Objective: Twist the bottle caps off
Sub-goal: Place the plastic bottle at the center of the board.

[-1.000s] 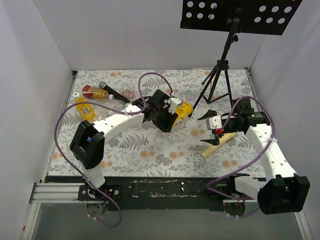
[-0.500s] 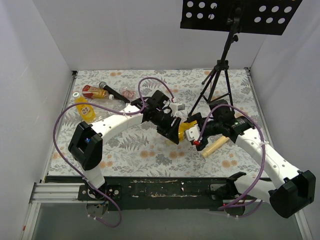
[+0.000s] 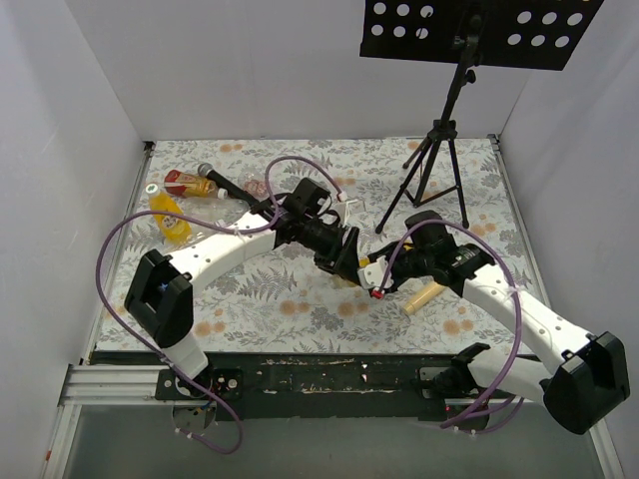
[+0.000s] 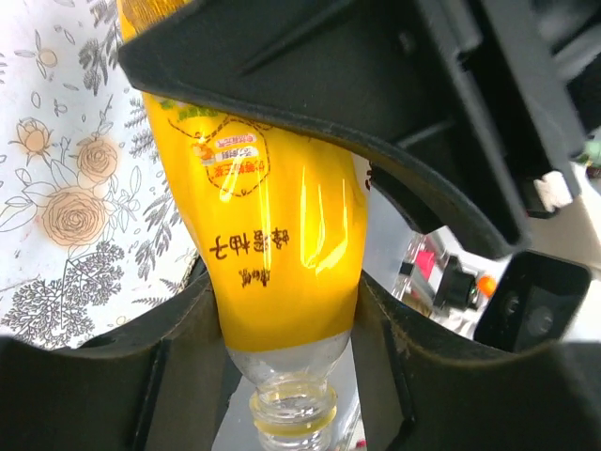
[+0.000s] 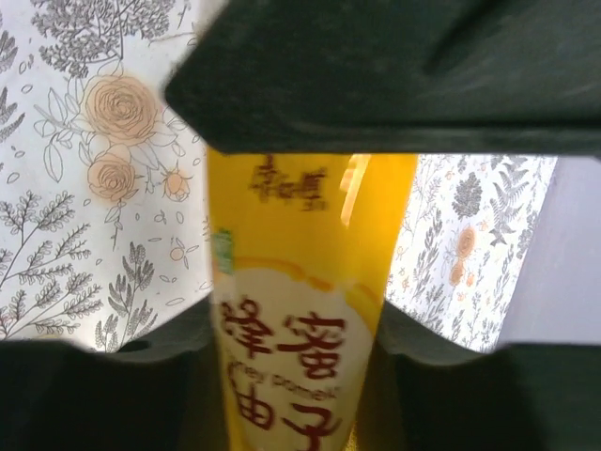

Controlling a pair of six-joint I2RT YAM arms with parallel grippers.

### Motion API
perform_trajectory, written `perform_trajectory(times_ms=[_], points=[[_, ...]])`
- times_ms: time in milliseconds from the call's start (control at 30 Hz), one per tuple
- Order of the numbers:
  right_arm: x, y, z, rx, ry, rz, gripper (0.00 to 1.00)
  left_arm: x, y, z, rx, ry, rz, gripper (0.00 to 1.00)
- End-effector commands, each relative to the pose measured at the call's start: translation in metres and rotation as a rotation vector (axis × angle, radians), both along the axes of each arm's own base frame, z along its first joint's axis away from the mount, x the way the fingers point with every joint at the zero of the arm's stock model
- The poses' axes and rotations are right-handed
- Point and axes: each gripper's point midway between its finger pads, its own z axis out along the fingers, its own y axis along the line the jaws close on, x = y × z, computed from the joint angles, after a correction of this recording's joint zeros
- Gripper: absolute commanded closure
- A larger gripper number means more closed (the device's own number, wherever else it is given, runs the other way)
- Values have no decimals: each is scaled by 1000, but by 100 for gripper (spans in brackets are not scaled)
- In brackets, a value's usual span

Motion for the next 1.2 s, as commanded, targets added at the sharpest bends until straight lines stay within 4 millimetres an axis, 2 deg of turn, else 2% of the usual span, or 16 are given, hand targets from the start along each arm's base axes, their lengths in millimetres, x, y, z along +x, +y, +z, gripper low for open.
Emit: perform_trajectory(times_ms=[0, 33, 100, 167, 200, 233, 300, 367, 400, 467, 533, 667, 800, 933, 1133, 1167], points=[[-16, 3, 8, 72, 72, -9, 71, 25, 12, 74, -164, -207, 145, 57], [-19, 2, 10, 88, 91, -20, 76, 37, 18, 82, -162, -252, 224, 45], [-23, 3, 15, 130, 138, -39, 80, 46, 32, 113, -235, -383, 324, 28], [-29, 5, 22, 197, 207, -50, 83, 48, 46, 141, -336, -533, 409, 7], [-32, 5, 25, 233, 255, -68, 84, 47, 54, 153, -398, -598, 448, 2], [-35, 9, 35, 295, 304, -74, 85, 44, 64, 171, -473, -662, 500, 2], [-40, 11, 55, 426, 447, -97, 86, 36, 78, 188, -598, -736, 562, 2], [-44, 12, 82, 574, 616, -102, 87, 28, 82, 187, -668, -767, 559, 2], [-49, 12, 92, 632, 732, -109, 87, 26, 81, 188, -699, -769, 554, 2], [-48, 13, 106, 703, 829, -112, 86, 23, 76, 185, -747, -758, 529, 2], [-44, 15, 109, 716, 938, -165, 86, 23, 68, 185, -782, -735, 525, 2], [-42, 19, 107, 727, 1041, -182, 85, 29, 41, 183, -782, -763, 513, 2], [-44, 19, 109, 737, 1067, -172, 85, 44, 17, 171, -728, -808, 518, 2], [-46, 19, 105, 731, 1075, -174, 85, 47, 0, 169, -749, -807, 476, 2], [-46, 19, 100, 720, 1088, -170, 85, 52, -21, 167, -746, -792, 431, 15], [-46, 19, 100, 719, 1089, -169, 85, 52, -23, 166, -745, -792, 430, 20]])
